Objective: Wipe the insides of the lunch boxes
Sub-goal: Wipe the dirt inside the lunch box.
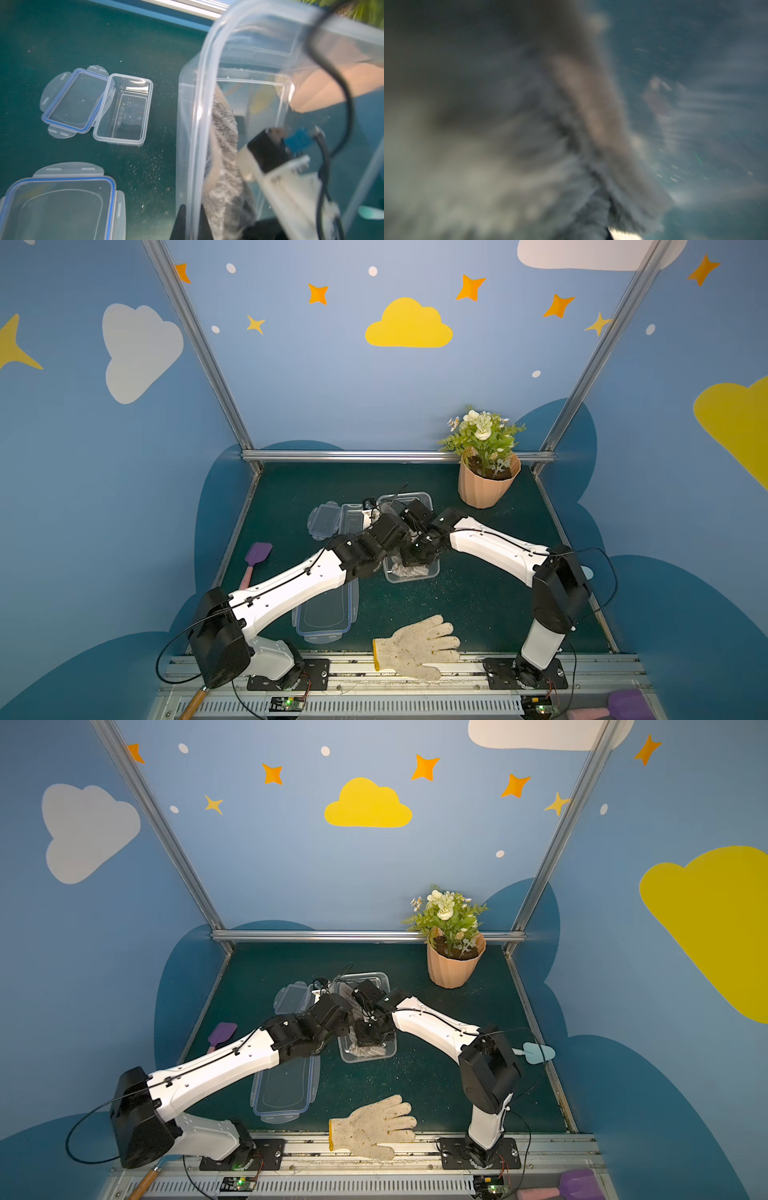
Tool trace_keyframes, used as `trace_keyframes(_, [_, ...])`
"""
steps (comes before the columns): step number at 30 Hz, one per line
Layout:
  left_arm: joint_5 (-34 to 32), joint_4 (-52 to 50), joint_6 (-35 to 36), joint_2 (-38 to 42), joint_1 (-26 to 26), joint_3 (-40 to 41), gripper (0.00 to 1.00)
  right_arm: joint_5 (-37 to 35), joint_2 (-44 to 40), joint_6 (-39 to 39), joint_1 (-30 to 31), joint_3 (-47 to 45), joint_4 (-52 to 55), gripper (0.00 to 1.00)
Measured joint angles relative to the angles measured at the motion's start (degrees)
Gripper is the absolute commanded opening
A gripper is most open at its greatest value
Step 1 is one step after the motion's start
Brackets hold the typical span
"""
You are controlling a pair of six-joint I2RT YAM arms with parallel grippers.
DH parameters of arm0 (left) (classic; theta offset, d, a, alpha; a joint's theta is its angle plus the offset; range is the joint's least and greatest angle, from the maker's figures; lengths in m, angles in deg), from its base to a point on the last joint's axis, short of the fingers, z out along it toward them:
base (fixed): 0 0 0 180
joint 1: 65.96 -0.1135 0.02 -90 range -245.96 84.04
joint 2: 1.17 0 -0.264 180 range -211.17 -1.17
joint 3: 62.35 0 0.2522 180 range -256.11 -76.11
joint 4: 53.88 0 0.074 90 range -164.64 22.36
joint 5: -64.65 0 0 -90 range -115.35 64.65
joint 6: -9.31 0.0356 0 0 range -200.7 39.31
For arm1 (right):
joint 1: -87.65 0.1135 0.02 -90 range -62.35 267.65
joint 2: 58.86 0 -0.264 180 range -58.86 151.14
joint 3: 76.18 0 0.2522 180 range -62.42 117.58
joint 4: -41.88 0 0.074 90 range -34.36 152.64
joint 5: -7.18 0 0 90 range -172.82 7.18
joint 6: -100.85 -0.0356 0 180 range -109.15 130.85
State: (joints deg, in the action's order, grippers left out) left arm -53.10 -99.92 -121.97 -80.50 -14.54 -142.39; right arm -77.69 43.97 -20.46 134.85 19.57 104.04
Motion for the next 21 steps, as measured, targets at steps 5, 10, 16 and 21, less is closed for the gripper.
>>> trace_keyframes(5, [-1.01, 0.55, -3.26, 2.71, 4.5, 2.86, 0.04, -3.08, 0.76, 0.83, -2.27, 3.91, 2.45, 0.0])
trace_keyframes(10, [-0.98, 2.71, -4.61, 2.95, 6.99, 4.28, 0.04, -1.38, 0.74, 1.84, -3.54, 7.06, 0.11, 0.0])
trace_keyframes(16, [-0.39, 4.98, -4.57, 1.22, 6.95, 5.2, 0.04, 6.21, -1.38, -1.01, -3.98, 1.31, -10.8, 0.0])
trace_keyframes(21, [2.54, 9.05, -4.57, -0.44, 4.85, 5.16, 0.04, 11.78, -6.45, -5.99, -3.54, -6.38, -21.92, 0.0])
